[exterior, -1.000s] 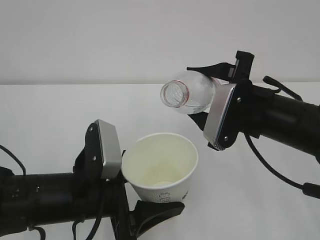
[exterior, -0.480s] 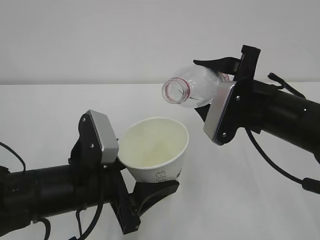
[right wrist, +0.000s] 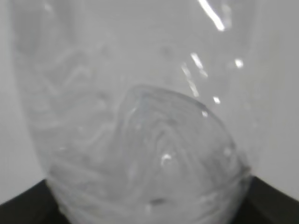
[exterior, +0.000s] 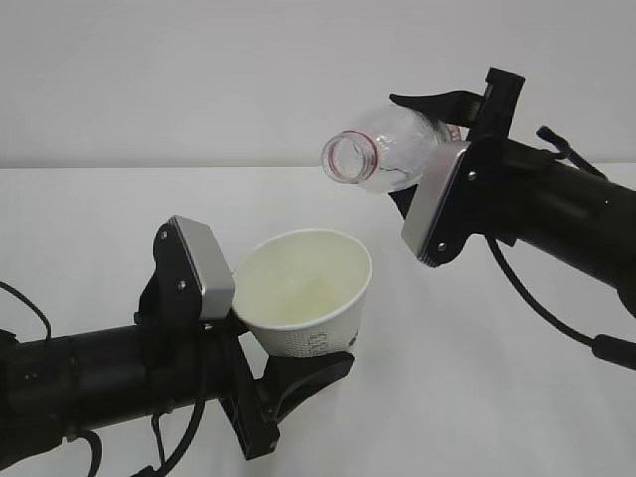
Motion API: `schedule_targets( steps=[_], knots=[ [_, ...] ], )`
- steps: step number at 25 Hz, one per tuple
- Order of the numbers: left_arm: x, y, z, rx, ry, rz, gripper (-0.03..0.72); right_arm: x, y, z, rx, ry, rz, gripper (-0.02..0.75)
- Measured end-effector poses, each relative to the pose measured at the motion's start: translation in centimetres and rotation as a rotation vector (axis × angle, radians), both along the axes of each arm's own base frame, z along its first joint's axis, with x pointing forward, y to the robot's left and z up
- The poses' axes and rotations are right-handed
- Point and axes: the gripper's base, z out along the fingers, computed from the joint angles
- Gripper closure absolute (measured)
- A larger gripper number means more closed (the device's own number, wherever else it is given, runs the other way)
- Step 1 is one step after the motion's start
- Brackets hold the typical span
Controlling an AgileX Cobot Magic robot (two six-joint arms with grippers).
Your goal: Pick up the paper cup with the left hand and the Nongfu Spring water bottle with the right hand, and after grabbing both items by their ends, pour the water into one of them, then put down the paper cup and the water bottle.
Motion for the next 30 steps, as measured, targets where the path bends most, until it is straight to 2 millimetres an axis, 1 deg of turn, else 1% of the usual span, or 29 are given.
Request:
schedule_targets(
  steps=[8,13,30],
  knots=[
    [0.13,0.04,0.09,-0.012,0.001,0.017,0.167,0.59,0.22,0.87,-0.006,-0.044,0.000,0.225],
    [0.32,0.13,0.15,-0.022,0.004,0.042,0.171,0.60,0.21,0.84,-0.037,-0.064,0.000,0.225],
    [0.32,0.14,0.11,-0.018,0.007,0.043,0.176,0.64,0.20,0.78,-0.143,-0.135,0.002,0.225]
  ],
)
